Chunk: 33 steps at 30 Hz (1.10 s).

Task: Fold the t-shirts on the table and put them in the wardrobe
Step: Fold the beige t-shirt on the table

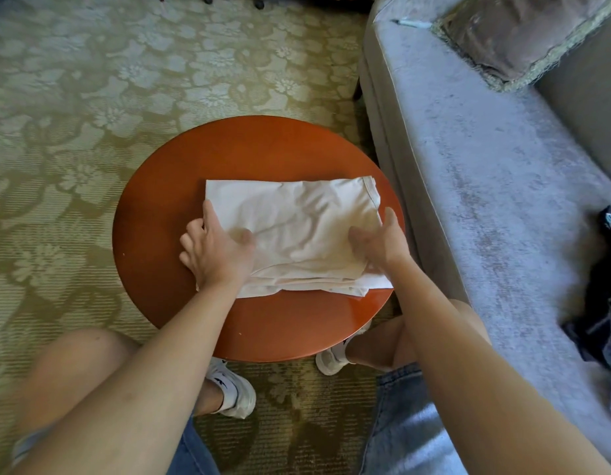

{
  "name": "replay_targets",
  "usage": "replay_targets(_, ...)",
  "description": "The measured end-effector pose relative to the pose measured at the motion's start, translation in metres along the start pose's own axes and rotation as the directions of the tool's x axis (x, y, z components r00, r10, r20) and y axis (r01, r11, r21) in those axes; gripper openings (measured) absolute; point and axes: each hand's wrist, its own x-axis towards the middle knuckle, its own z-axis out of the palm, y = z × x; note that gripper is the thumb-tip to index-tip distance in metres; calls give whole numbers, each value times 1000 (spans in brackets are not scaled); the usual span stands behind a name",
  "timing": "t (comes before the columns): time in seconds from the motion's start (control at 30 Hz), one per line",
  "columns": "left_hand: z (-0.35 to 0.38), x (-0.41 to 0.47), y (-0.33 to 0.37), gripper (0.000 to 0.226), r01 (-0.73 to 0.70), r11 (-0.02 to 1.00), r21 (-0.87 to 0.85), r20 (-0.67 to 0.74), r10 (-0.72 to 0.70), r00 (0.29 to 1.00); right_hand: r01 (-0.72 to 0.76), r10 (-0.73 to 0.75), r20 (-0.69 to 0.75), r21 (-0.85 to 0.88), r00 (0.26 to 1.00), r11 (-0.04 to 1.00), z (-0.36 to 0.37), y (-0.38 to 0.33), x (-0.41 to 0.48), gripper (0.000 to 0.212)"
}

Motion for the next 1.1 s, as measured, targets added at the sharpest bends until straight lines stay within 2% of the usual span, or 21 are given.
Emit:
replay_targets(0.1, -5, 3, 3, 88, 91, 996, -16, 46, -91, 995, 12, -12, 43, -3, 999, 1000, -6, -3, 0, 91)
replay_targets(0.2, -11, 14, 9, 92, 170, 985, -19, 117, -167, 979, 208, -197, 88, -139, 977, 968, -8, -7, 4, 87)
replay_targets(0.3, -15, 19, 9, 85, 152, 986, -73, 113, -143, 983, 309, -284, 184, -125, 941, 943, -11, -7, 13, 83)
replay_targets(0.43, -24, 21, 6, 82, 106, 987, -119, 141, -89, 986, 217, -203, 254, -26, 946, 976, -16, -1, 17, 74)
replay_targets(0.5, -24, 17, 8, 84, 85, 991, -99, 190, -65, 980, 188, -188, 283, 28, 940, 982, -20, 3, 18, 73)
replay_targets(0.57, -20, 7, 10, 84, 3, 999, -46, 223, 7, 975, 177, -183, 302, 46, 935, 983, -25, 8, 16, 70)
replay_targets(0.63, -16, 1, 9, 80, -79, 996, -34, 254, 85, 963, 175, -178, 283, 38, 942, 984, -29, 16, 10, 66)
replay_targets(0.73, -18, 2, 4, 70, -109, 992, -68, 292, 124, 948, 163, -165, 217, 25, 962, 986, -29, 29, -1, 51)
replay_targets(0.83, -21, -1, -1, 62, -134, 981, -138, 252, 165, 953, 110, -119, 187, 59, 975, 992, -26, 35, -7, 29)
replay_targets(0.9, -22, -6, -1, 55, -135, 977, -162, 237, 172, 956, 79, -94, 156, 101, 983, 992, -26, 31, -8, 24)
replay_targets(1.1, -40, -18, -1, 45, -150, 980, -130, 192, 174, 966, 168, -174, 185, 44, 967, 985, -17, 18, -27, 65)
